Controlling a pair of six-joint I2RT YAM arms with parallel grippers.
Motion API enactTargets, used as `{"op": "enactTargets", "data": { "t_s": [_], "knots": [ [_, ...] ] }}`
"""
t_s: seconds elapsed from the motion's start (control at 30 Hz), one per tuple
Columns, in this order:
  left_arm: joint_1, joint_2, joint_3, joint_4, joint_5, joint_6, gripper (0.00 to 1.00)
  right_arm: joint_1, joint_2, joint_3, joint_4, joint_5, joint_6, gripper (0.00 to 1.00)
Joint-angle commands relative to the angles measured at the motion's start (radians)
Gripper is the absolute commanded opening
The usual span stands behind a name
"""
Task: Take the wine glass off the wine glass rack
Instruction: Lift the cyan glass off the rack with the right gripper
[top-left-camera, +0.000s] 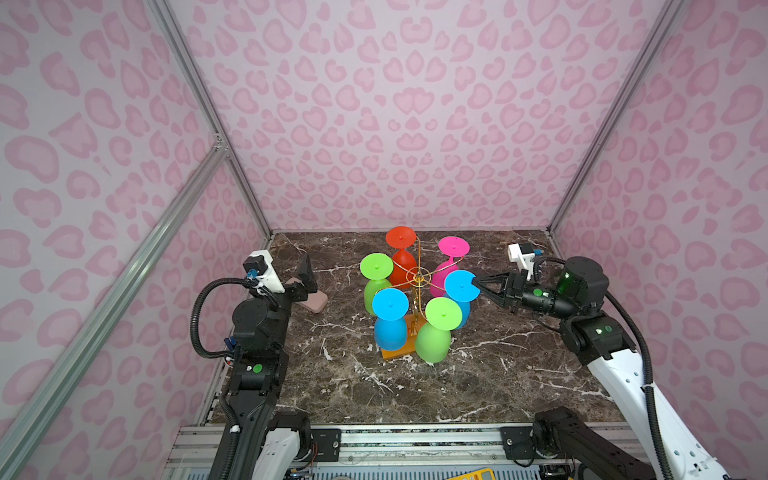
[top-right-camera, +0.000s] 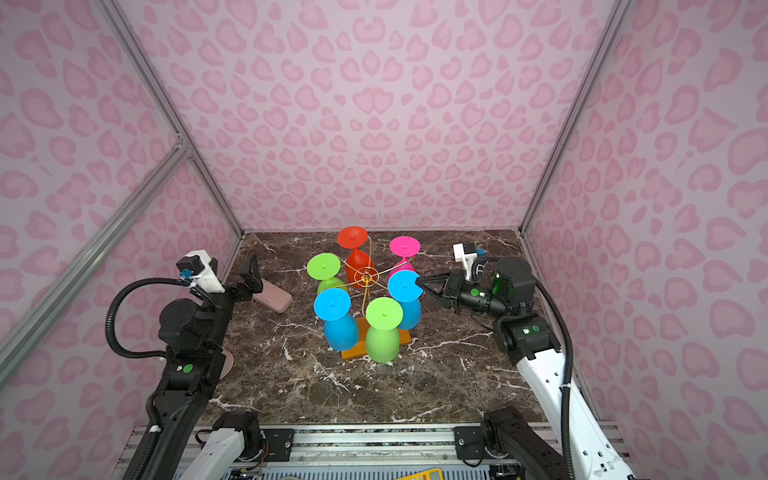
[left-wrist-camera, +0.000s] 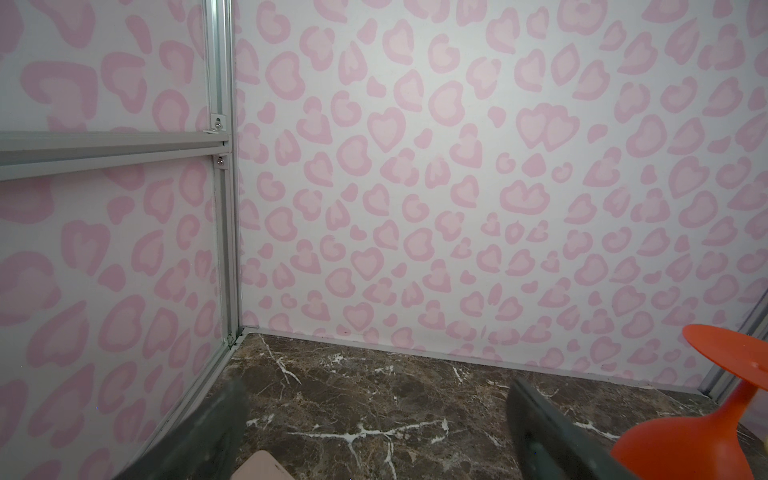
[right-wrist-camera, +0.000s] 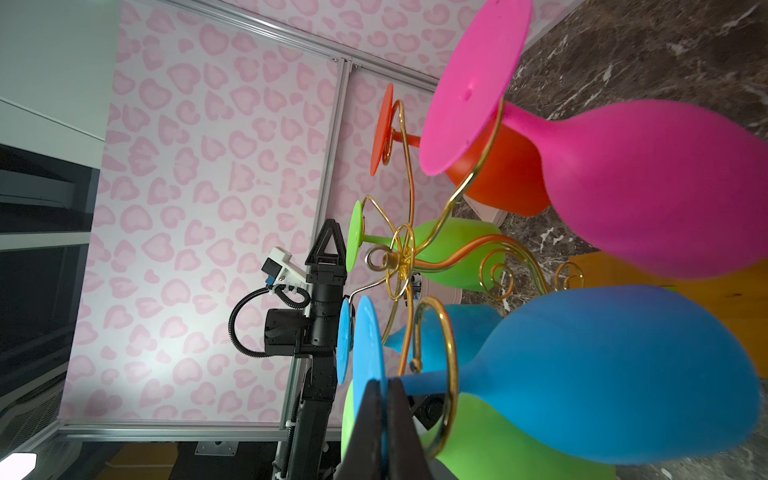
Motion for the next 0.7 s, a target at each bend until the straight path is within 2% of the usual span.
{"op": "enactTargets", "data": {
  "t_s": [0.0,0.67],
  "knots": [
    [0.001,-0.005,0.013,0.014,0.001,-0.004,0.98,0.013,0.006,0.010,0.053,0.034,-0.008,0.00],
    [0.001,-0.013,0.015,0.010,-0.005,0.000,0.98,0.022,0.082,0.033,0.172,0.129,0.012,0.00]
  ]
}}
